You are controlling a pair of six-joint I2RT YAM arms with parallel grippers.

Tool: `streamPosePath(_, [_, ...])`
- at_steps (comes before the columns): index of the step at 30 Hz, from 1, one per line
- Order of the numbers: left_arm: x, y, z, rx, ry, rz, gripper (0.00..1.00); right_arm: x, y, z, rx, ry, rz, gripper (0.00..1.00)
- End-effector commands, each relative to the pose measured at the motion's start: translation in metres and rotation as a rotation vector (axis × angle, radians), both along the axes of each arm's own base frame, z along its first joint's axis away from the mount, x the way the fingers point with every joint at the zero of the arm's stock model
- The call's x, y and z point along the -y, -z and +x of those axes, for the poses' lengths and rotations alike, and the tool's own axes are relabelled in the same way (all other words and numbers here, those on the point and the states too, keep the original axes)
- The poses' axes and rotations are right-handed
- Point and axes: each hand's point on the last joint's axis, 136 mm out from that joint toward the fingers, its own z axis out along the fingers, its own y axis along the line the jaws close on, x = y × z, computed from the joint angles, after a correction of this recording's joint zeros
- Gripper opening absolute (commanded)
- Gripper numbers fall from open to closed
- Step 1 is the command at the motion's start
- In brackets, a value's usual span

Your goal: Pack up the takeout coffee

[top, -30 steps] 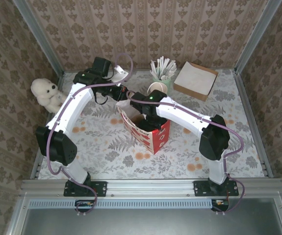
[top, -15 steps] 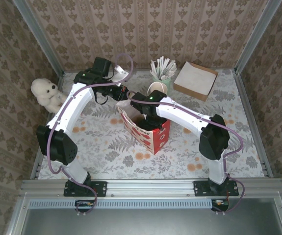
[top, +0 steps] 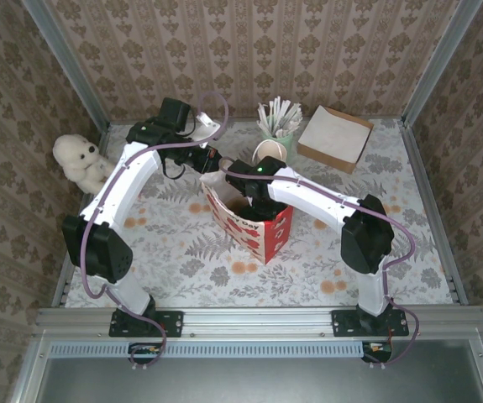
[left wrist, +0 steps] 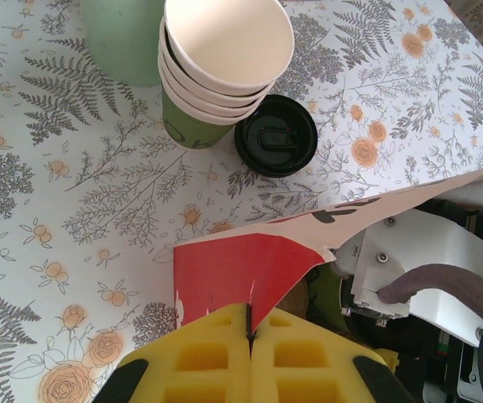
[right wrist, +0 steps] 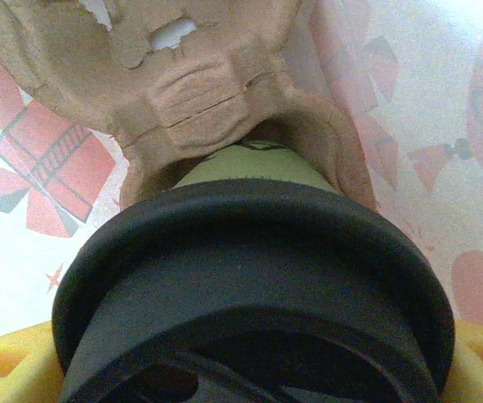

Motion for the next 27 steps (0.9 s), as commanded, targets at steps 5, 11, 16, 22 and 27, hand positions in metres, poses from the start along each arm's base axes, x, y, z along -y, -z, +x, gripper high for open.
streamPosePath(5, [0.0030,-0.0082,-0.0016,0.014,0.027,-0.013,0.00,0.0052,0.0085,-0.0001,-0.019,0.019,-0.014,0.59])
streamPosePath(11, [0.0031,-0.0087,-0.0019,0.014,0.027,-0.015,0.00,0.0057,0.0079,-0.0003,-0.019,0.019,-0.015,0.59])
streamPosePath(16, [0.0030,-0.0098,-0.0021,0.018,0.028,-0.015,0.00,0.0059,0.0068,-0.0007,-0.019,0.020,-0.013,0.59])
streamPosePath(22, [0.0031,-0.0092,-0.0021,0.017,0.028,-0.016,0.00,0.0062,0.0056,-0.0012,-0.018,0.021,-0.013,0.59])
streamPosePath(27, [0.0031,-0.0097,-0.0018,0.019,0.029,-0.017,0.00,0.0063,0.0050,-0.0011,-0.017,0.020,-0.013,0.59])
